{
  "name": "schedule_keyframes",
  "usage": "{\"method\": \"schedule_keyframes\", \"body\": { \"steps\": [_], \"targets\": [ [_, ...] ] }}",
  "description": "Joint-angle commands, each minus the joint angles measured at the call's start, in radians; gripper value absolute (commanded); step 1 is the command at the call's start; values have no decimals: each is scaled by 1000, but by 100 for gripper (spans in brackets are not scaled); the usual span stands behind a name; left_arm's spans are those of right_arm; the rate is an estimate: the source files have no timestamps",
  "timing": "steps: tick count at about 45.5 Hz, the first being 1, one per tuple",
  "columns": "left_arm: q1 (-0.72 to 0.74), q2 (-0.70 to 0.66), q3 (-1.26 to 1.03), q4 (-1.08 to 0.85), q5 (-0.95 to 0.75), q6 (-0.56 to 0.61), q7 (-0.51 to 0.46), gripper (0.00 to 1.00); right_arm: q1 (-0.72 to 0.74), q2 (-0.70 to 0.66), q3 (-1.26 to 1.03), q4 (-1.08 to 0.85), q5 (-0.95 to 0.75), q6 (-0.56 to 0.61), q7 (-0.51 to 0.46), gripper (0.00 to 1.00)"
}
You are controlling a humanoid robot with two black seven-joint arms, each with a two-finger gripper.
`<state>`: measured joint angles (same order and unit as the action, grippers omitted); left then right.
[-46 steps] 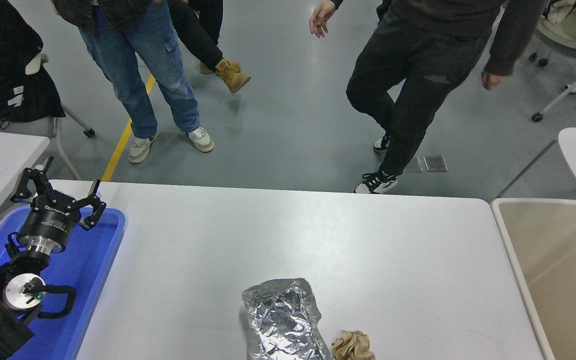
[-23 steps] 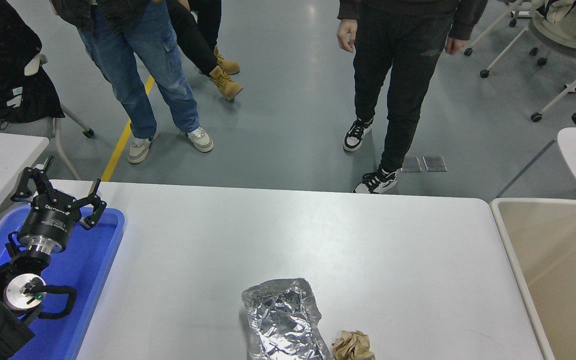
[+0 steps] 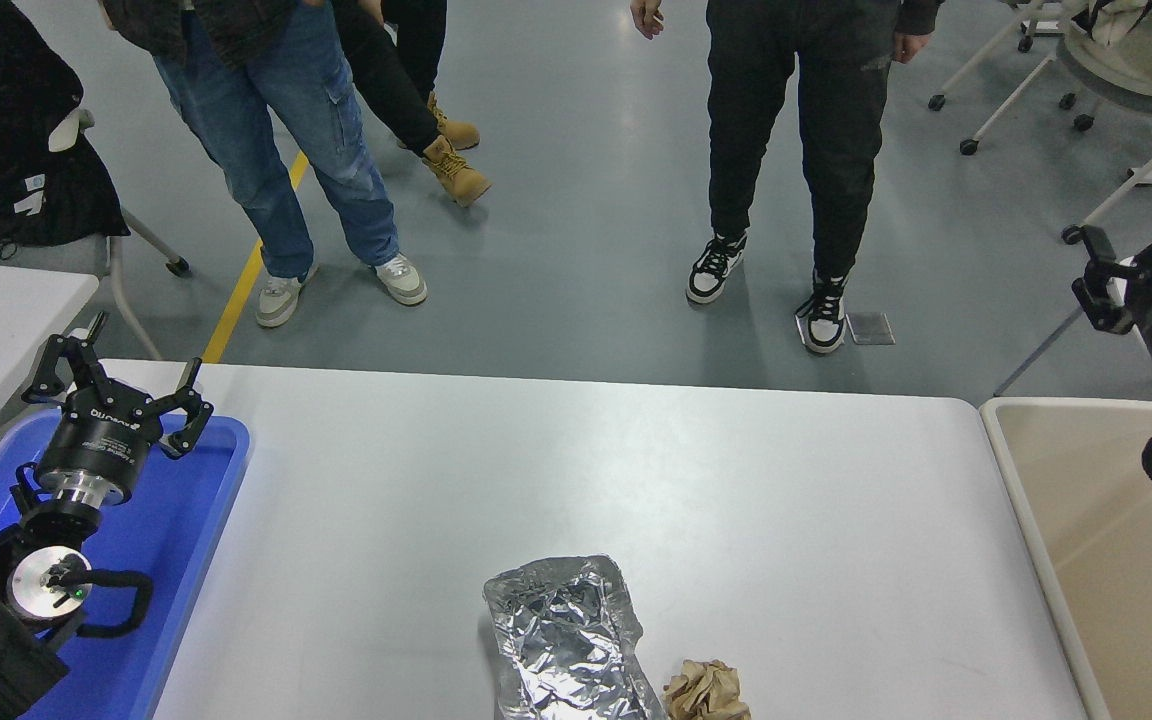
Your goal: Clean the table surface
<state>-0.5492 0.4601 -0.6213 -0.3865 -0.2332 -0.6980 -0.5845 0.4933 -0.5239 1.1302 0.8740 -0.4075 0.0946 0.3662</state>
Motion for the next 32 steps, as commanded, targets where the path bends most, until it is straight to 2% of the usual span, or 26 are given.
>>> {"method": "schedule_keyframes", "body": {
  "steps": [1,32],
  "targets": [
    [0,0,0,0,0,0,0,100,-74,58,7,19,-4,1,13,98],
    [0,0,0,0,0,0,0,100,-90,21,-12,7,13,1,19,98]
  ]
}}
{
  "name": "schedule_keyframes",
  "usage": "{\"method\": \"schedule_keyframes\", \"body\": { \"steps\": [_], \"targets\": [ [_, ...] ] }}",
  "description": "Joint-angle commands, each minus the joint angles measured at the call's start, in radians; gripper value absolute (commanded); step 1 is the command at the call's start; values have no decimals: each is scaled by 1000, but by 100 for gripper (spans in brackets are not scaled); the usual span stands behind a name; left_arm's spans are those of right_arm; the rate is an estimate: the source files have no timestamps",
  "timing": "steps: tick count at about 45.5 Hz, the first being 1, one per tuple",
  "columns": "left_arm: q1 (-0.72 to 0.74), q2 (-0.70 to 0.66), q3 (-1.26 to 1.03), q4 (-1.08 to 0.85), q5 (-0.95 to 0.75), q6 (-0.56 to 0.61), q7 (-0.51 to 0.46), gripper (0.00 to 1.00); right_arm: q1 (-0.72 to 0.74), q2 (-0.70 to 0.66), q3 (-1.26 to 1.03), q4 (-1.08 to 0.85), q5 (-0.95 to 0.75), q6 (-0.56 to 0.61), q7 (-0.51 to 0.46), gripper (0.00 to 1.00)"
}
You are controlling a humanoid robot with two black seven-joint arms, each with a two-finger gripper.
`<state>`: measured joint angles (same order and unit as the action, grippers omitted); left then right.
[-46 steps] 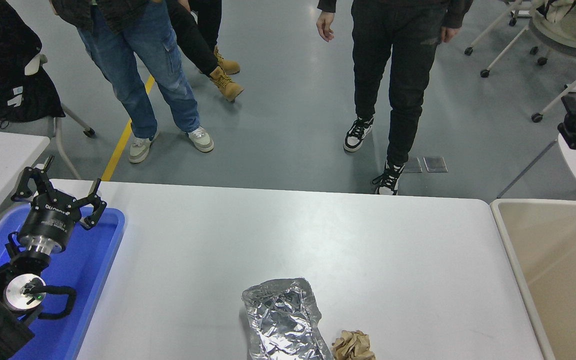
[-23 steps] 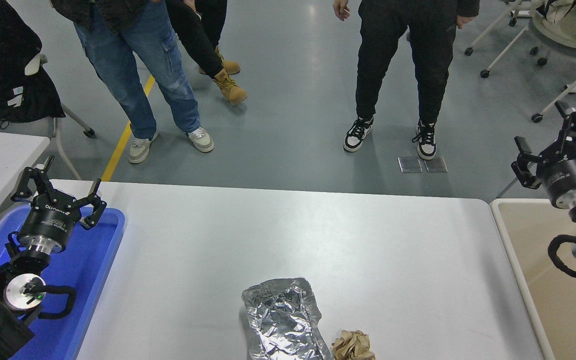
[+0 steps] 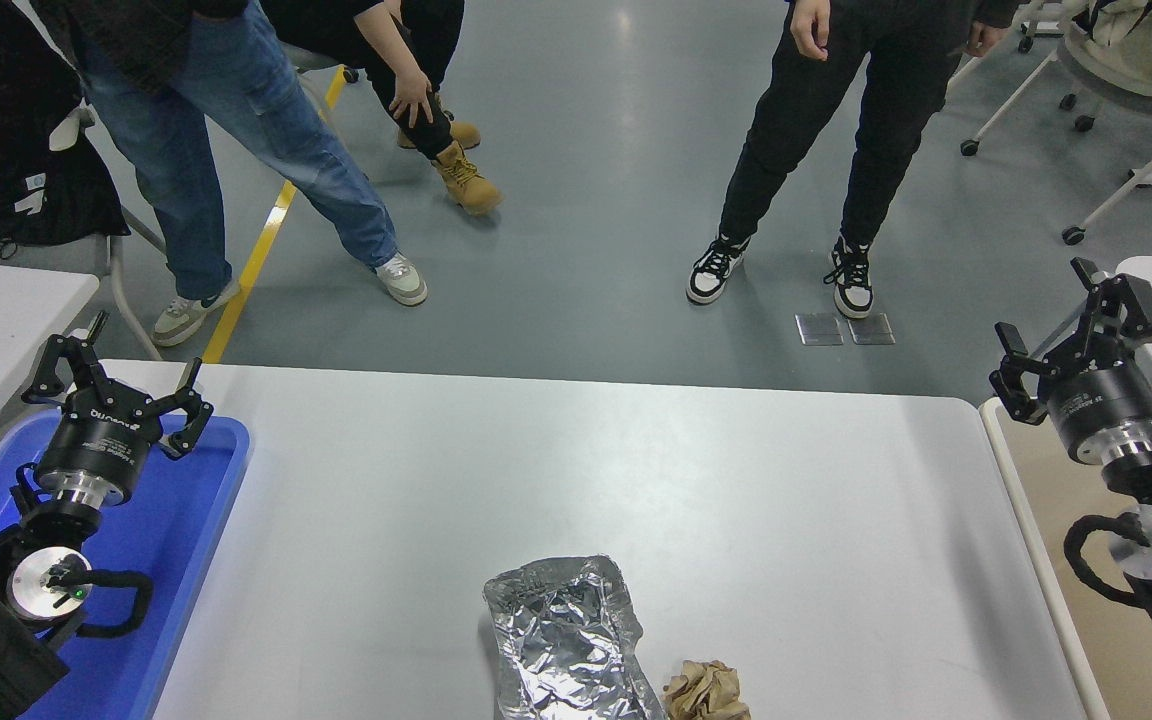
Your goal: Clean the table surface
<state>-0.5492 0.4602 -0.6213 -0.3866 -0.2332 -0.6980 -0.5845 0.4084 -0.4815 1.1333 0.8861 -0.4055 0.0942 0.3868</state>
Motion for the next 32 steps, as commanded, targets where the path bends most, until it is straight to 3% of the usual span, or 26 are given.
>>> {"method": "schedule_keyframes", "body": {
  "steps": [1,12,24,32],
  "targets": [
    [0,0,0,0,0,0,0,100,-5,-25,-15,-7,11,4,-2,98],
    [0,0,0,0,0,0,0,100,73,-161,-194,-4,11,18,-19,98],
    [0,0,0,0,0,0,0,100,443,-357,-849,-13,11,18,-91,98],
    [0,0,0,0,0,0,0,100,558,-393,-942,-13,11,53,-88,98]
  ]
}}
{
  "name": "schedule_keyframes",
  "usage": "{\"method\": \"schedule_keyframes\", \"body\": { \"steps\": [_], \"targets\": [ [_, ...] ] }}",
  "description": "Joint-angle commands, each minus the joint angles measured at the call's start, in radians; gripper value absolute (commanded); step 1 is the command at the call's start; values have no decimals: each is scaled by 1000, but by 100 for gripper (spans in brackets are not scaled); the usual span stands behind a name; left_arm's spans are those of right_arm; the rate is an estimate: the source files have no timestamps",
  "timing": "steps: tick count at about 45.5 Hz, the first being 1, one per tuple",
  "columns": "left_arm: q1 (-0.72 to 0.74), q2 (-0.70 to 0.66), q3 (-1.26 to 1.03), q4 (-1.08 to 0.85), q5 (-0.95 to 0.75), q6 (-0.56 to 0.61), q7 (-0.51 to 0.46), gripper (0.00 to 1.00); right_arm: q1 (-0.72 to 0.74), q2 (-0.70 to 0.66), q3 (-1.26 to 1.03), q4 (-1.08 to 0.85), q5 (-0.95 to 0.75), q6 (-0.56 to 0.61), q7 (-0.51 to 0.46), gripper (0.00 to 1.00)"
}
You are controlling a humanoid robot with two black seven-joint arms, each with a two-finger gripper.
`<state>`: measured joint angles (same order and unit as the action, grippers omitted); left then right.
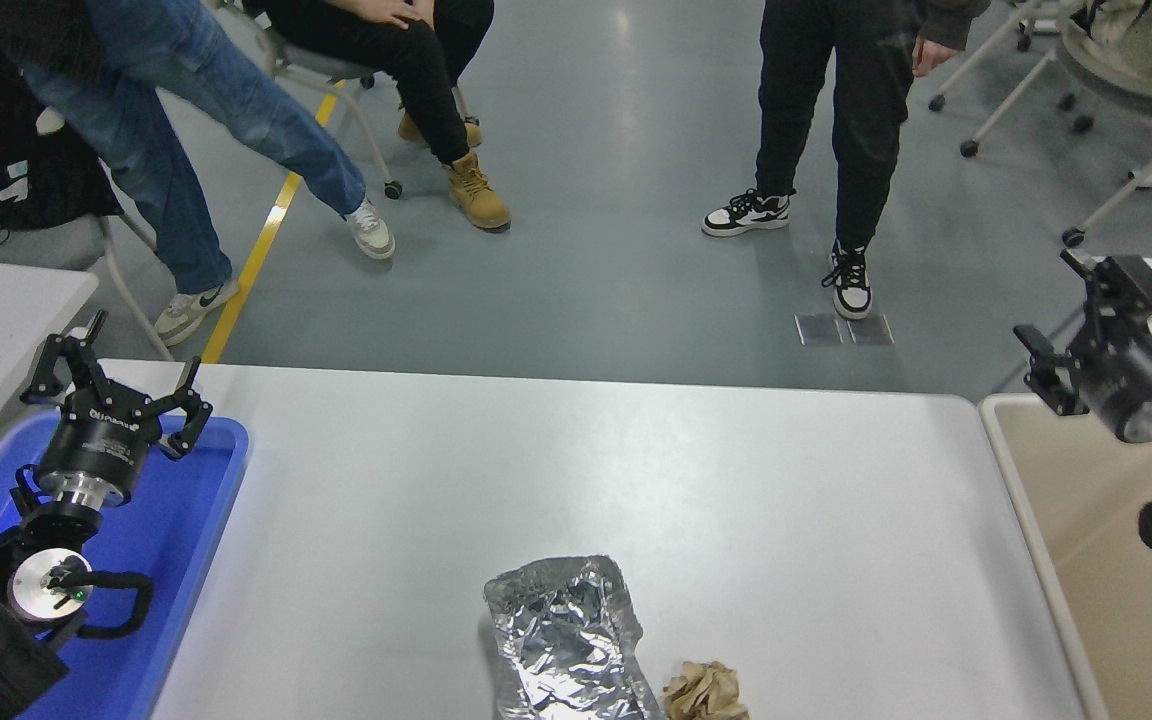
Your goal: Clean the table surface
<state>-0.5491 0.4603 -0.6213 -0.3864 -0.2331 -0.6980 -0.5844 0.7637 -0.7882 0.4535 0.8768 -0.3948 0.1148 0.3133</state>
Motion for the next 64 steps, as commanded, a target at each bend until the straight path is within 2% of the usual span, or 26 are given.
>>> {"method": "schedule_keyframes", "body": {
  "steps": [1,6,12,17,27,44,64],
  "targets": [
    [0,0,0,0,0,0,0,100,204,-86,-268,-4,-2,37,-14,98],
    [0,0,0,0,0,0,0,100,249,-77,-303,-2,-65,42,-14,98],
    [0,0,0,0,0,0,0,100,362,-31,-485,-2,-336,42,-16,98],
    [0,0,0,0,0,0,0,100,488,46,-704,1,-476,42,-16,98],
    [0,0,0,0,0,0,0,100,626,188,-858,13,-548,118,-13,98],
    [0,0,0,0,0,0,0,100,664,441,-880,27,-697,275,-13,98],
    [0,0,0,0,0,0,0,100,761,727,-995,34,-750,290,-8,98]
  ]
}}
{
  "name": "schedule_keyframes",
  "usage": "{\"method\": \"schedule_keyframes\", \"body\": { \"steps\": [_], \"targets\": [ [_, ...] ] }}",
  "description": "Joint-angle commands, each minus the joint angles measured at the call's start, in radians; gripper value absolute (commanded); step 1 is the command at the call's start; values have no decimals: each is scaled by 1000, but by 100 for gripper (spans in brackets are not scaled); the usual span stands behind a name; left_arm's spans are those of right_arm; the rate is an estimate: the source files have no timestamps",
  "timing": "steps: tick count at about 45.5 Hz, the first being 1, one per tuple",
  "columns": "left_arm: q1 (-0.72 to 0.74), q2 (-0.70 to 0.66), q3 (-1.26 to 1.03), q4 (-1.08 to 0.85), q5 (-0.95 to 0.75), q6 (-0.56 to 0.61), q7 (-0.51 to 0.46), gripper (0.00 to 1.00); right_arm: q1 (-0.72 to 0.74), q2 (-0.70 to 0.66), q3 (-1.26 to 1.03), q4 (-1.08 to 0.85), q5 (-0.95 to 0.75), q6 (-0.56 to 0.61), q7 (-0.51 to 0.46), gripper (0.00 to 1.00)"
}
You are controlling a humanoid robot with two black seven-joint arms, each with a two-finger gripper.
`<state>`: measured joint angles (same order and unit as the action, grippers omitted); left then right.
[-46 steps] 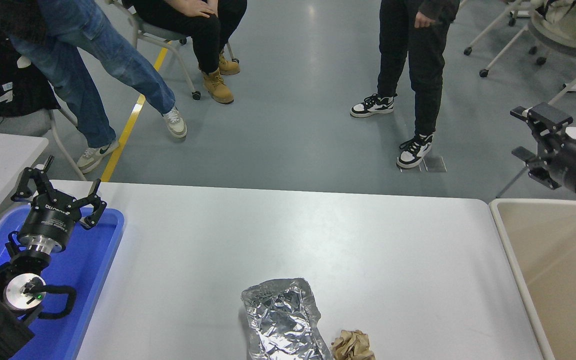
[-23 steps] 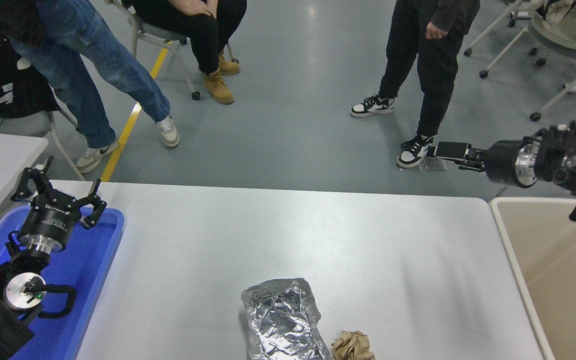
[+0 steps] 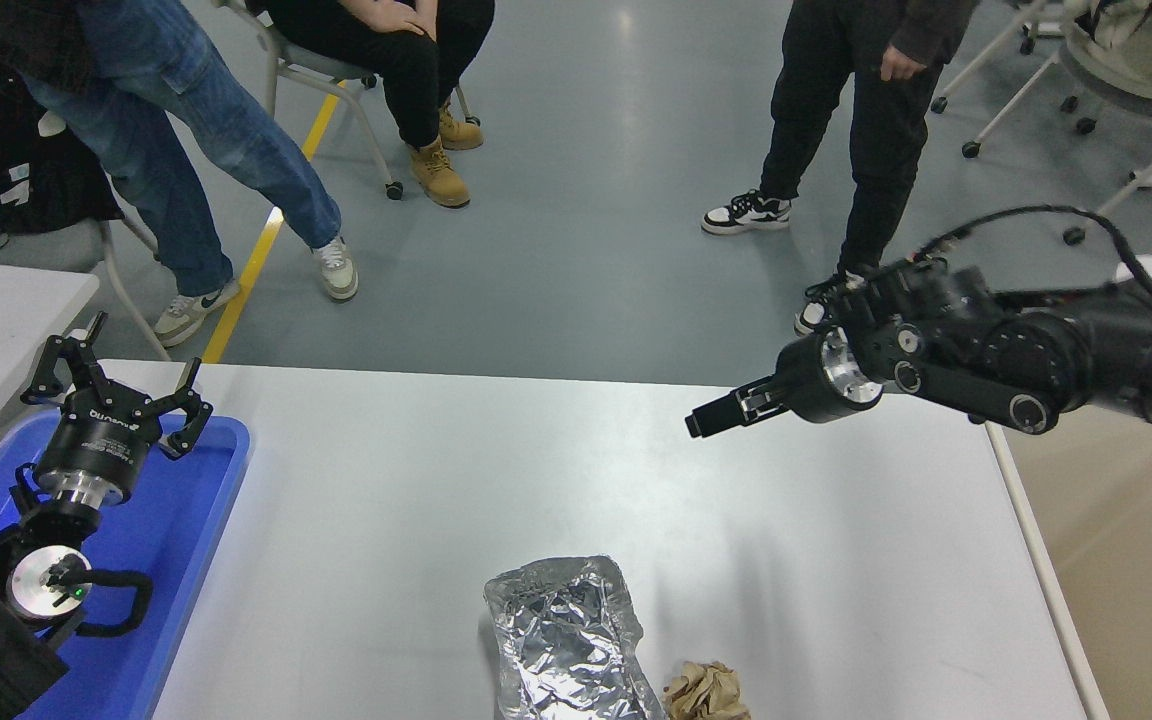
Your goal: Clean the table surface
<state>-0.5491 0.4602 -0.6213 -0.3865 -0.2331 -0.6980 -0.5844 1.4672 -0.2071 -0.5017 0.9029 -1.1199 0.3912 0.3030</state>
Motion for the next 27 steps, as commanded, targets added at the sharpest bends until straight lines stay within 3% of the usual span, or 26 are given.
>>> {"method": "schedule_keyframes", "body": {
  "steps": [1,27],
  "targets": [
    [0,0,0,0,0,0,0,100,64,158,-40,8,-24,14,2,98],
    [0,0,0,0,0,0,0,100,88,207,-84,-105,-26,1,1,98]
  ]
}}
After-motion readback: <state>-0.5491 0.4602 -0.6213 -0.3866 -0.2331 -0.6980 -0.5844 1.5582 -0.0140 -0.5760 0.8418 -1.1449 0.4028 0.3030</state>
